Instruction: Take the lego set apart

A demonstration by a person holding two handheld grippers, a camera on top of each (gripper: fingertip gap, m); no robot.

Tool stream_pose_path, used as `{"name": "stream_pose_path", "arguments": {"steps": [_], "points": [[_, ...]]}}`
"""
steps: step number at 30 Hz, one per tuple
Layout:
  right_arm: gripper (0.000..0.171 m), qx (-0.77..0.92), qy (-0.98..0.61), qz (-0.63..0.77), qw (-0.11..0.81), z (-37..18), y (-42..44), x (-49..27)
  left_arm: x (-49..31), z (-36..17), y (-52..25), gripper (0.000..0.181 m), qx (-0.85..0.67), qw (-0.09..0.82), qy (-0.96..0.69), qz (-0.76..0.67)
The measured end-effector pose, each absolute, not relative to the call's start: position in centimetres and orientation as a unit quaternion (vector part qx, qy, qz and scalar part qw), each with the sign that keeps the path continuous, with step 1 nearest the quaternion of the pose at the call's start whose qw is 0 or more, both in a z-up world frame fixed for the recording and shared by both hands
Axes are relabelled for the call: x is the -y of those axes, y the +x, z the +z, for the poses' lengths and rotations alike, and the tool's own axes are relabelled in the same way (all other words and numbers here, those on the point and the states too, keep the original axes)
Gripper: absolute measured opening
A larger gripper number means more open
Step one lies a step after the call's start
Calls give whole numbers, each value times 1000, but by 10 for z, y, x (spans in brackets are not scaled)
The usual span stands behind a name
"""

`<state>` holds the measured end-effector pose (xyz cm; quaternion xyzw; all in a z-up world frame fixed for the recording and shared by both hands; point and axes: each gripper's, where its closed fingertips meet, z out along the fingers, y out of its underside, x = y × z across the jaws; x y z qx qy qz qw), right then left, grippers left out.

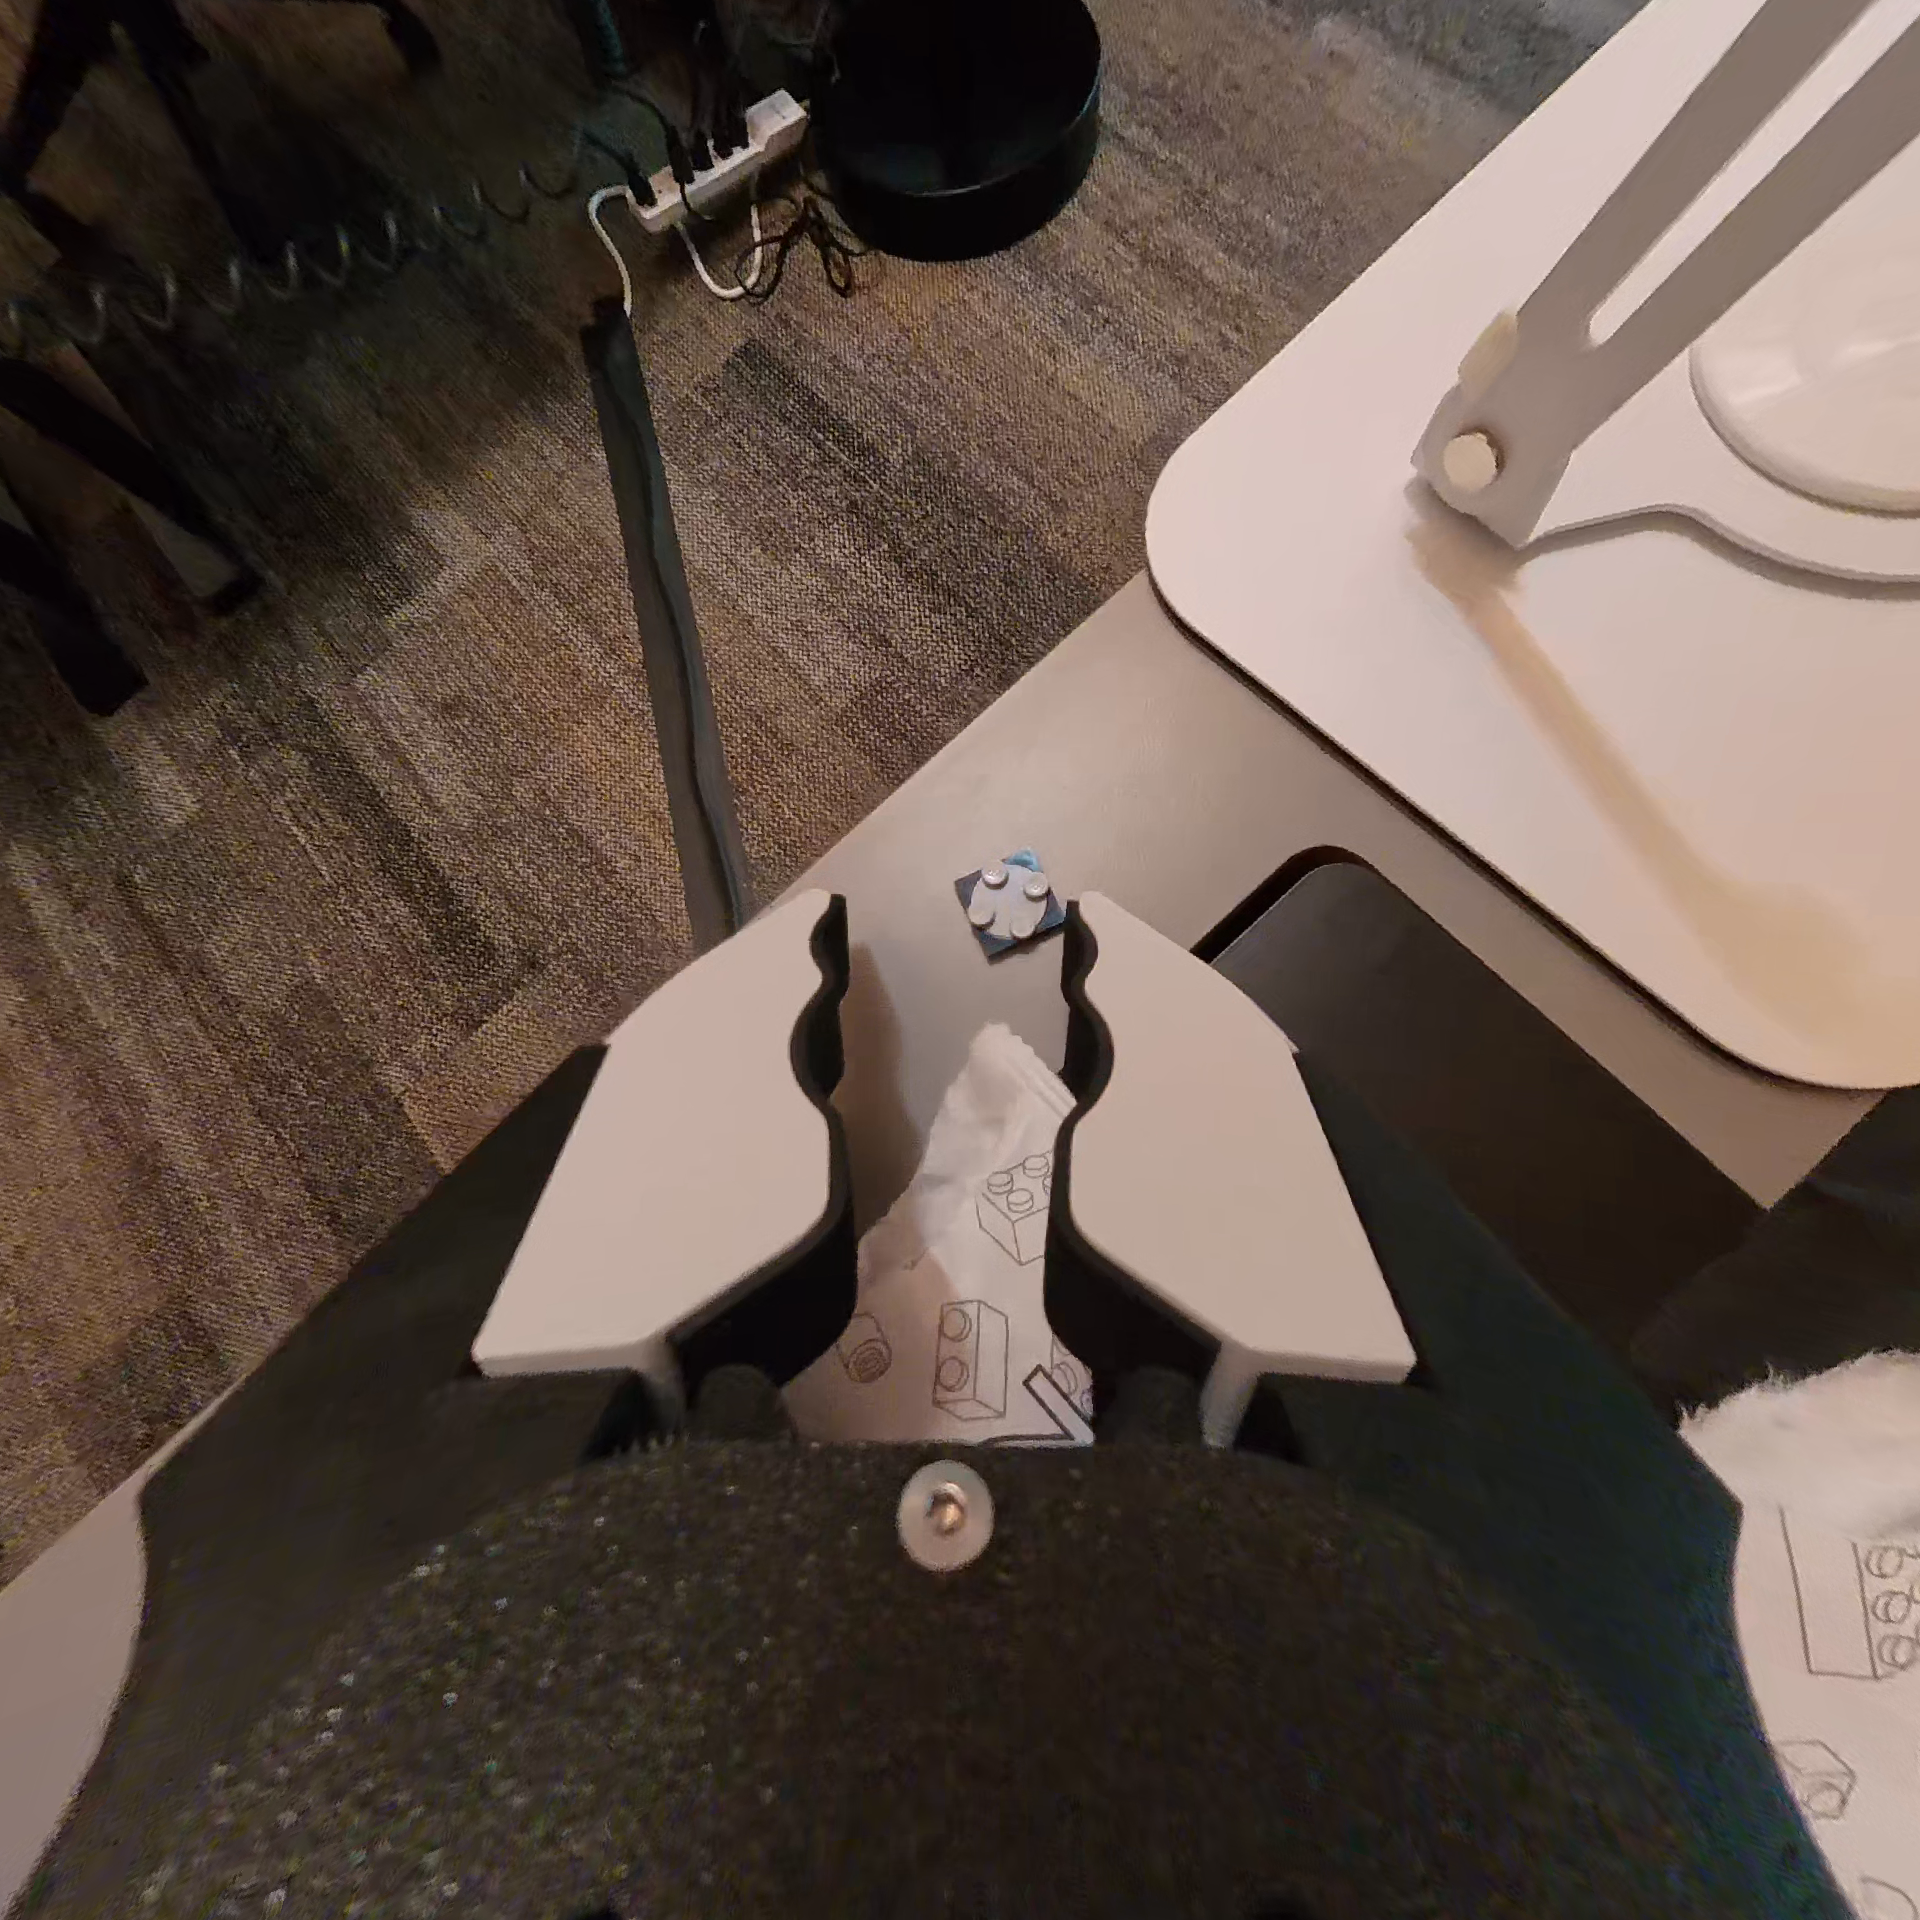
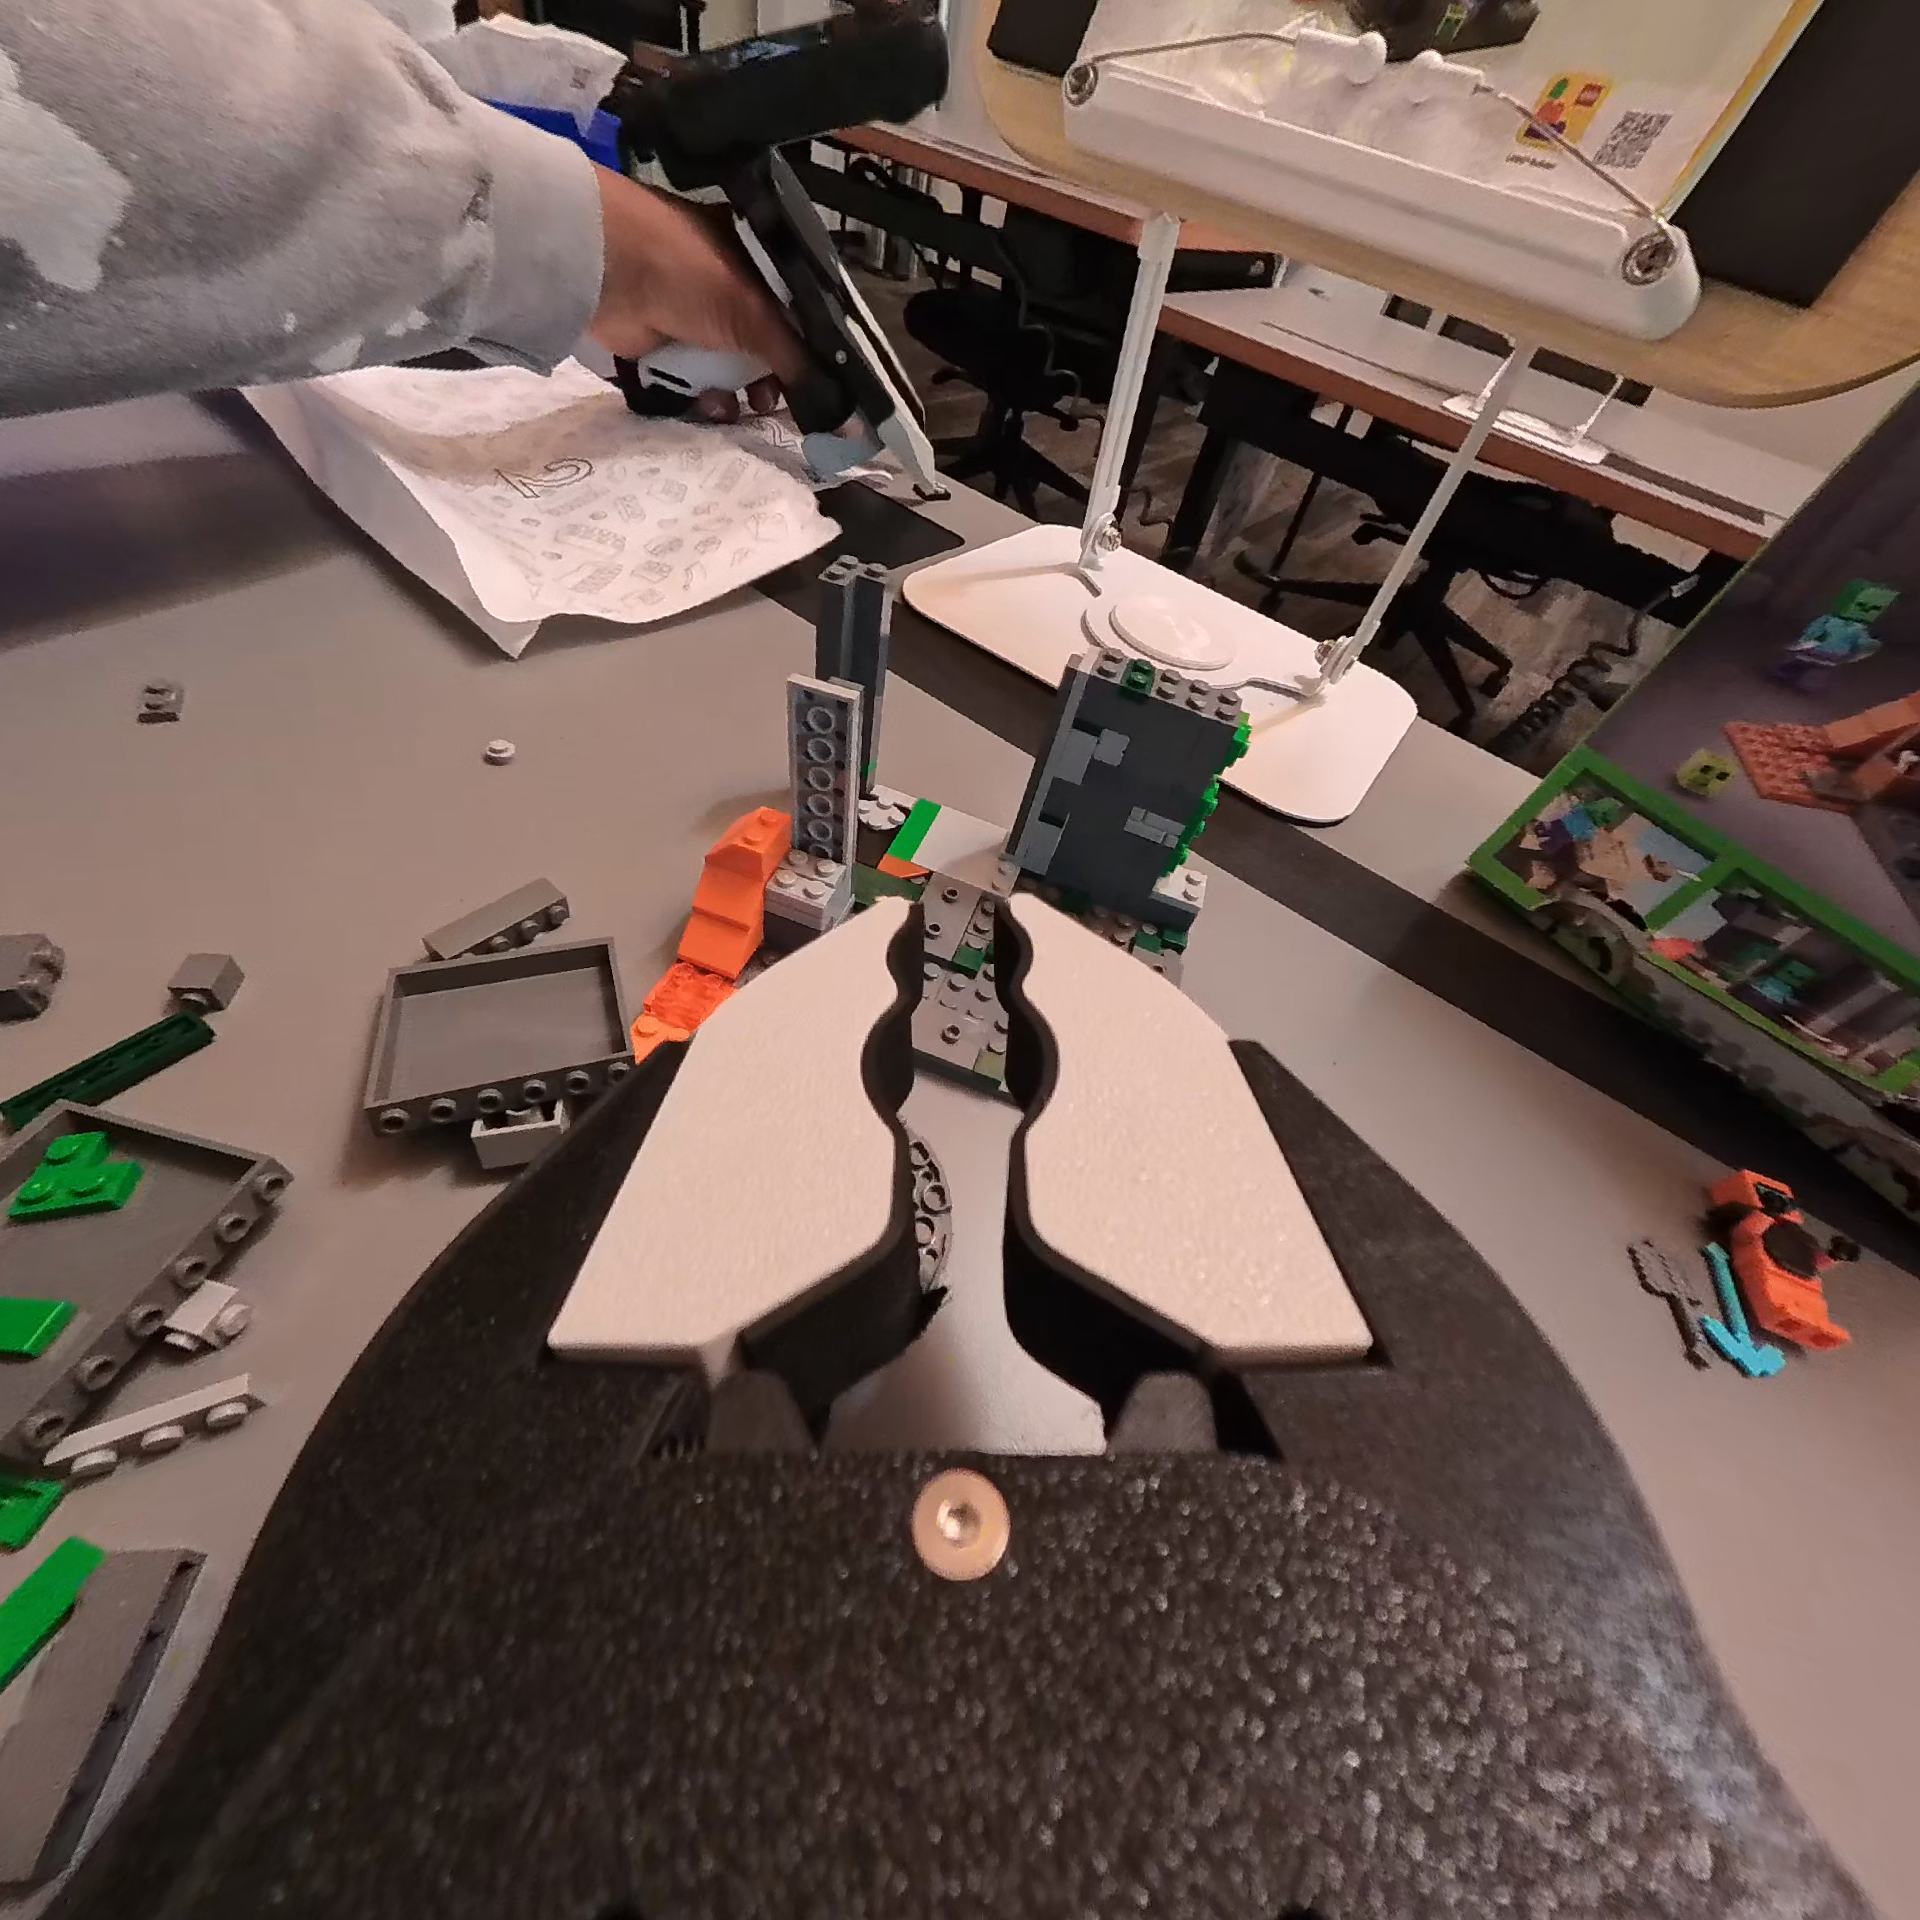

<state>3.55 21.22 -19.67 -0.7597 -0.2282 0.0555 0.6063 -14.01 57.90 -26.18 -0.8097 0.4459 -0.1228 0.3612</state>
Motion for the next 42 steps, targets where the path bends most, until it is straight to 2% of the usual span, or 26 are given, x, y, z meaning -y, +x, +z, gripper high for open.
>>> {"name": "stream_pose_path", "arguments": {"steps": [8, 16, 21, 24, 31, 35, 42], "points": [[12, 226, -762, 58, 604, -198, 36, -213, -578, -269, -138, 36, -403, 312, -848, -149], [12, 229, -764, 55, 601, -200, 36, -213, -574, -269, -131, 10, -434, 316, -832, -139], [12, 223, -765, 58, 602, -200, 38, -213, -570, -268, -133, 35, -448, 305, -828, -141], [12, 225, -765, 59, 600, -201, 37, -213, -573, -268, -132, 41, -430, 306, -836, -149], [12, 225, -767, 58, 599, -202, 38, -214, -577, -269, -123, 38, -421, 311, -838, -154], [12, 227, -768, 57, 597, -203, 37, -213, -581, -269, -123, 21, -406, 310, -846, -153], [12, 224, -769, 55, 597, -203, 39, -214, -580, -269, -125, 19, -401, 310, -849, -152]]}}
